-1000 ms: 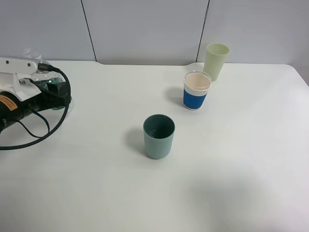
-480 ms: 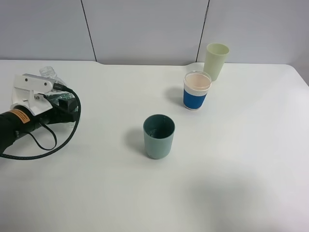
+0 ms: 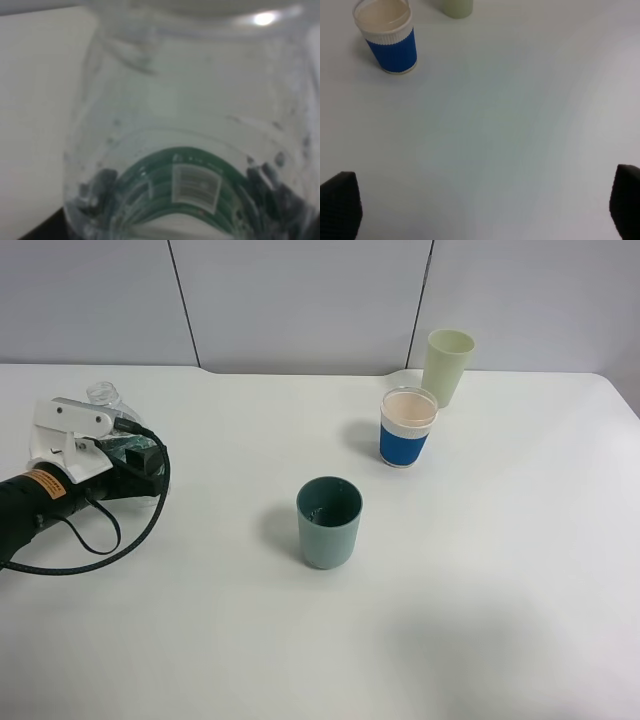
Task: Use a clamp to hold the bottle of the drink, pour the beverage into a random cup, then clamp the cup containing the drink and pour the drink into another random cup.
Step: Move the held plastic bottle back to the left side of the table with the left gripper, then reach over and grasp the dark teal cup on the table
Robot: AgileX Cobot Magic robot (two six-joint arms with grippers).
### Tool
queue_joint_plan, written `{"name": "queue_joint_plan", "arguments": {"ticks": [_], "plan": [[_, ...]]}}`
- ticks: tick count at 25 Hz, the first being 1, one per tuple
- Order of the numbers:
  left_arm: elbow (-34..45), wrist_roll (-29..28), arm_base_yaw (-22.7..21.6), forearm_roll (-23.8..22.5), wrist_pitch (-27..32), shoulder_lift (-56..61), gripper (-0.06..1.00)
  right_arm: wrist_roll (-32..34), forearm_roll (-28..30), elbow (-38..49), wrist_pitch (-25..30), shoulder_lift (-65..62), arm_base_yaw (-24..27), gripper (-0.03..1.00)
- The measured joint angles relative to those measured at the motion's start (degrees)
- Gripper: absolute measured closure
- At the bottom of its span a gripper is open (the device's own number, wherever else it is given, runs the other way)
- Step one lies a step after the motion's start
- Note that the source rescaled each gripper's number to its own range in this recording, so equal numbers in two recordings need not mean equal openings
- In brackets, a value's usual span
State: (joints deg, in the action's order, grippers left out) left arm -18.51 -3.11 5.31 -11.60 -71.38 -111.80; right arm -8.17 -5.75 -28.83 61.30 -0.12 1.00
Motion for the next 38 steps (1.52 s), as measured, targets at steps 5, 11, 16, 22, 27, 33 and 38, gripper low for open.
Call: {"name": "queue_joint_plan", "arguments": {"ticks": [5, 11, 16, 22, 27, 33, 38], "plan": [[0.00, 0.00, 0.00, -0.05, 0.00, 0.00, 0.78, 0.00, 0.00, 0.00, 0.00, 0.00, 0.00, -0.03], [0.00, -0.14, 0.00, 0.09, 1.45, -0.29, 0.00, 0.00, 0.00, 0.00, 0.00, 0.00, 0.00, -0.03], [0.20, -0.14, 0.00, -0.29, 1.45, -0.29, -0.04, 0.00, 0.00, 0.00, 0.00, 0.00, 0.00, -0.03], [4.71, -0.14, 0.00, -1.41, 1.57, 3.07, -0.04, 0.00, 0.00, 0.00, 0.00, 0.00, 0.00, -0.03], [9.88, -0.14, 0.00, -1.41, 1.57, 10.23, -0.04, 0.00, 0.00, 0.00, 0.00, 0.00, 0.00, -0.03], [14.89, -1.37, 0.00, -1.41, 1.71, 21.34, -0.04, 0.00, 0.00, 0.00, 0.00, 0.00, 0.00, -0.03], [16.91, -4.58, 0.00, -1.41, 1.77, 31.80, -0.04, 0.00, 0.00, 0.00, 0.00, 0.00, 0.00, -0.03]]}}
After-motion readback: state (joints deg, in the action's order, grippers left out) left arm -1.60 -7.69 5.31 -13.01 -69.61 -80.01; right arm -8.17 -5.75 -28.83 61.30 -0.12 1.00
